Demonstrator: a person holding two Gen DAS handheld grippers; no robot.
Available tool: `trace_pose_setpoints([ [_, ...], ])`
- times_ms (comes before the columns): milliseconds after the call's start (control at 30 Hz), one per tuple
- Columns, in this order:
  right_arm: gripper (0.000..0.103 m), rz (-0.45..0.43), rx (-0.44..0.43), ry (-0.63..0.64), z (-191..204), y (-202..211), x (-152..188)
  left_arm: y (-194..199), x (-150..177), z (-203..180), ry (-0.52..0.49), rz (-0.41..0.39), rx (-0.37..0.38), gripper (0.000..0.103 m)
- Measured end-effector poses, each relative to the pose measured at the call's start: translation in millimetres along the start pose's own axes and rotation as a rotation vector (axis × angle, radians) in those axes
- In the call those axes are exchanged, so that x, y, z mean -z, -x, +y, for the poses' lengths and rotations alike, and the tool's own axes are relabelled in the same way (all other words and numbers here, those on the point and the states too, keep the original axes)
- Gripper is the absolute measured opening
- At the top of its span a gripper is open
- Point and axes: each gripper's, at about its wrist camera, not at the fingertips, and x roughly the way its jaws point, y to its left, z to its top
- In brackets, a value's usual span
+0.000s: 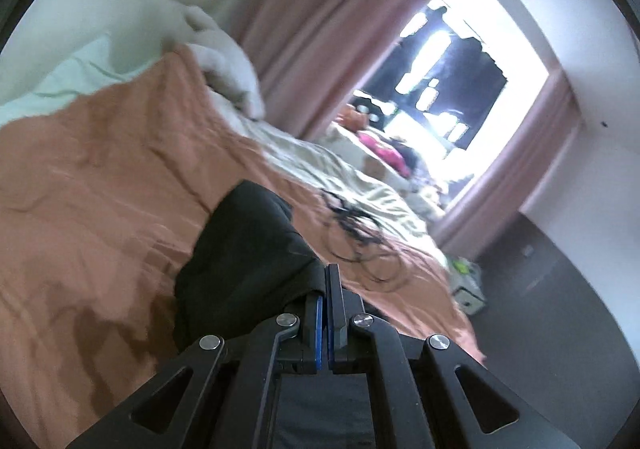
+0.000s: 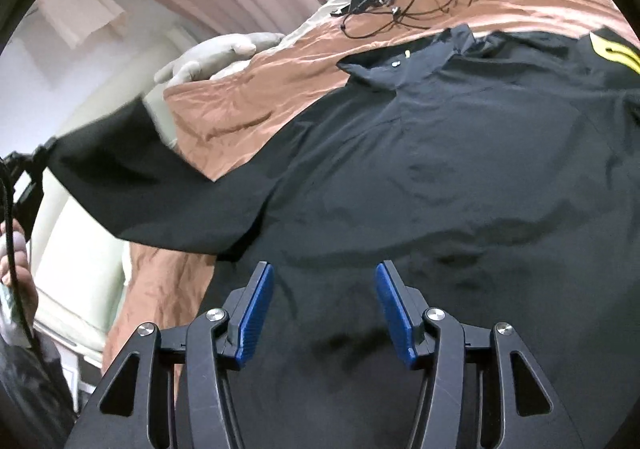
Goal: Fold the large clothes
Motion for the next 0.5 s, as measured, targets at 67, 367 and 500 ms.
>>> trace_pose_setpoints([
  [67, 0.054, -0.002, -0.015, 0.001, -0.8, -4.2, -2.0, -13.5, 6.3, -11.2, -0.007, 0.023, 0.028, 0.0],
  [367, 0.054, -0.014, 0.019, -0.117, -35.9, 12.7, -13.9, -79.0, 37.4, -57.2, -0.065, 0.135, 0.102, 0.0],
  [500, 0.054, -0.027, 0.054, -0.213, -62.4, 22.4, -18.0, -105.6, 56.1, -80.3, -0.07, 0.187, 0.158, 0.0],
])
